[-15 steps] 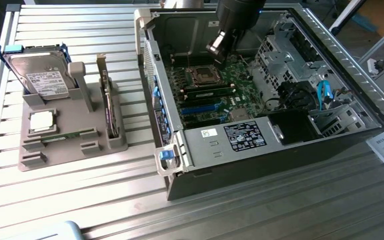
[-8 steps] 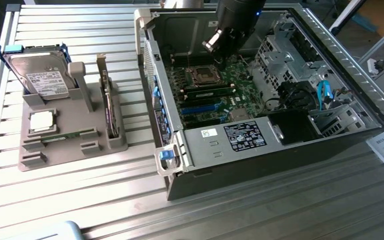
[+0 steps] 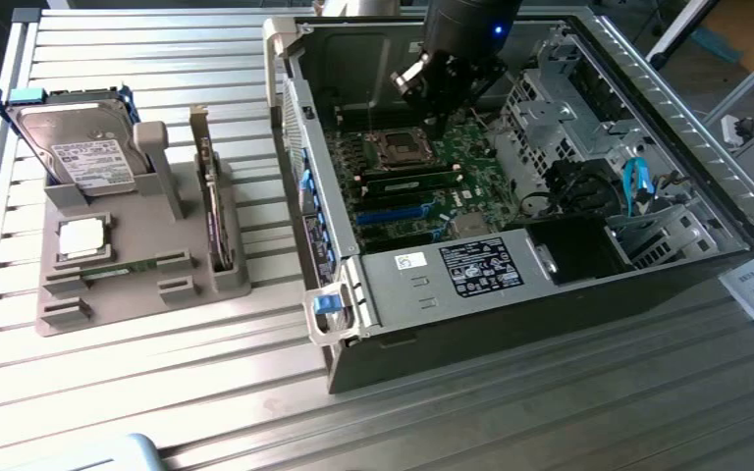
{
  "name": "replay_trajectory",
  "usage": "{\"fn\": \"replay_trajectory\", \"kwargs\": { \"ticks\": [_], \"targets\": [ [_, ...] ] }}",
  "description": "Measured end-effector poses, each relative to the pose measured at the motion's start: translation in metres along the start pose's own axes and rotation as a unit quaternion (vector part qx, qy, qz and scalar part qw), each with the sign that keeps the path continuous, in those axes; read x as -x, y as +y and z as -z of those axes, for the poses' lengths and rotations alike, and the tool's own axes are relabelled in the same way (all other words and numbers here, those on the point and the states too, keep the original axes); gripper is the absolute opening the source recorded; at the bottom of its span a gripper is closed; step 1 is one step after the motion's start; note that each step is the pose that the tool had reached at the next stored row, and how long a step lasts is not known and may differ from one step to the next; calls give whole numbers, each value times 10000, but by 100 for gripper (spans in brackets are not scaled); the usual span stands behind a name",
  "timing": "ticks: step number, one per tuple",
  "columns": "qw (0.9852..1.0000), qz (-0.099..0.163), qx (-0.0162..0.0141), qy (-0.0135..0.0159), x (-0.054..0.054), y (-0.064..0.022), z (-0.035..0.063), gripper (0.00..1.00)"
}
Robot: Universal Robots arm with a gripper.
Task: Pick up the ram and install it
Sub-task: 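Press down the ram until it locks into place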
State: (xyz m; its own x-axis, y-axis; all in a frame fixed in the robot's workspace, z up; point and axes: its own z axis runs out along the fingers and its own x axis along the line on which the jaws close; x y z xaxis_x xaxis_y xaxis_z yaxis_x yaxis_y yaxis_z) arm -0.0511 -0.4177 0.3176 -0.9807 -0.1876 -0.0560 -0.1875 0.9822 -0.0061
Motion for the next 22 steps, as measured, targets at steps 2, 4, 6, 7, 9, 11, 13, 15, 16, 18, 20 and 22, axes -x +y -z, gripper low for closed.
{"fn": "replay_trajectory", "kwargs": {
  "ticks": [2, 4, 6, 7, 9, 11, 13, 15, 16, 18, 20, 22],
  "targets": [
    [9998, -198, -11, 1, 0, 0, -1, 11],
    [9988, -492, -28, 3, 0, 0, -2, 11],
    [9978, -659, -37, 4, 0, 0, -2, 11],
    [9972, -744, -42, 5, 0, 0, -2, 11],
    [9967, -814, -46, 5, 0, 0, -3, 11],
    [9960, -895, -50, 6, 0, 0, -3, 11],
    [9947, -1026, -58, 7, 0, 0, -3, 11],
    [9941, -1080, -60, 7, 0, 0, -3, 11],
    [9936, -1128, -63, 7, 0, 0, -3, 11],
    [9928, -1192, -67, 8, 0, 0, -3, 11],
    [9921, -1251, -70, 8, 0, 0, -3, 11],
    [9914, -1310, -73, 8, 0, 0, -3, 11]
  ]
}}
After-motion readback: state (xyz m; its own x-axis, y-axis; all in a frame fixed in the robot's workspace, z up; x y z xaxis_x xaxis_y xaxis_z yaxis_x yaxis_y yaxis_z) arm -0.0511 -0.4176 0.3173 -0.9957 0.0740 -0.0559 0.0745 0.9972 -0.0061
